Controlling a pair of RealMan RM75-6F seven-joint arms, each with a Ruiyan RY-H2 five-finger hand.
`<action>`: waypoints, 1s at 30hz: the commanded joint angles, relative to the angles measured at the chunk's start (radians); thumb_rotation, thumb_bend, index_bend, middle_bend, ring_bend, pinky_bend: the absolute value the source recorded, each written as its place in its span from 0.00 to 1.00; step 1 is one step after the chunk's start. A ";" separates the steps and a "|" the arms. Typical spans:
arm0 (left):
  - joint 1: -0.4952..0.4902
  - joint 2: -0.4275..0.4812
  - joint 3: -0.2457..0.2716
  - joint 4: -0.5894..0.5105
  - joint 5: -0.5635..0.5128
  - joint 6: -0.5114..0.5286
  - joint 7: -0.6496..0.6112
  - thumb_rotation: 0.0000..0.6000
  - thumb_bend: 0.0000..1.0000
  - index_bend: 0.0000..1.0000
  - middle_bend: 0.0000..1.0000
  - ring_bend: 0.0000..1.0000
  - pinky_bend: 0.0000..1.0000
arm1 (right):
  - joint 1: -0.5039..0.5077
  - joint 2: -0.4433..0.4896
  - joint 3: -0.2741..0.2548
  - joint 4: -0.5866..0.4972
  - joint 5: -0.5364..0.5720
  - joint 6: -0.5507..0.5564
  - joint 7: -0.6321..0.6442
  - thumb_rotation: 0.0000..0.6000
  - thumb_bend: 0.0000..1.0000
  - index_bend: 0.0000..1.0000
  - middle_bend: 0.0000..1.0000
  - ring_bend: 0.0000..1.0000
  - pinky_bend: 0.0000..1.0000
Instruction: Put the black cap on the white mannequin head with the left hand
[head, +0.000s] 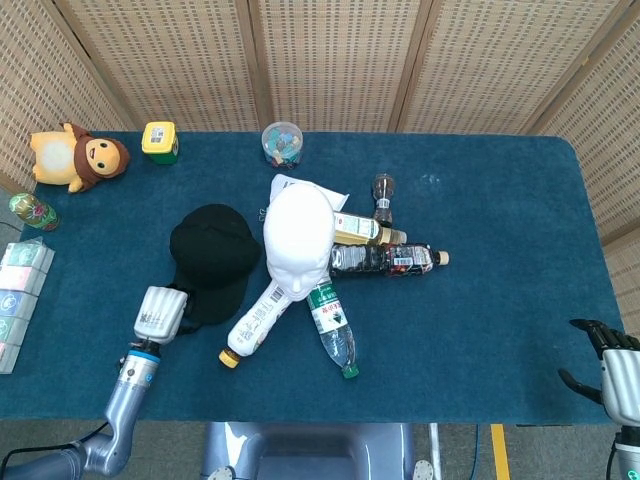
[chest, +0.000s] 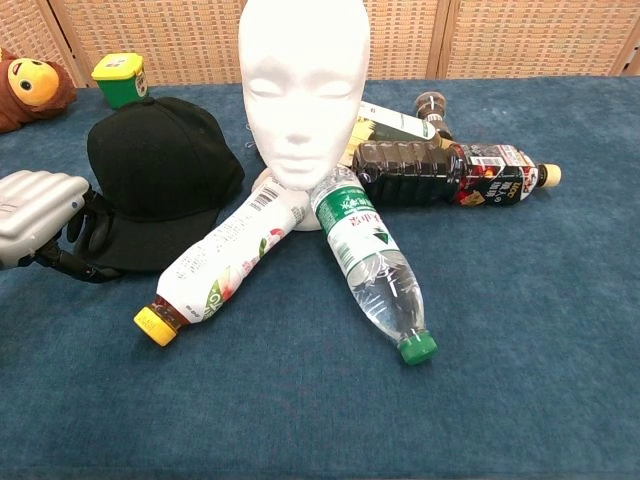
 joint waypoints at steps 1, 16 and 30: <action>-0.010 -0.014 -0.013 0.016 -0.001 0.008 -0.016 1.00 0.14 0.70 0.71 0.58 0.76 | -0.002 0.000 0.001 0.001 0.001 0.003 0.002 1.00 0.11 0.27 0.35 0.40 0.41; -0.148 -0.037 -0.135 0.091 0.016 0.030 -0.122 1.00 0.18 0.58 0.53 0.40 0.57 | -0.018 0.012 0.008 -0.019 -0.010 0.040 -0.010 1.00 0.11 0.27 0.35 0.40 0.41; -0.299 -0.117 -0.206 0.317 -0.064 -0.109 -0.242 1.00 0.25 0.52 0.44 0.32 0.45 | -0.027 0.028 0.018 -0.052 -0.018 0.066 -0.036 1.00 0.11 0.27 0.35 0.40 0.41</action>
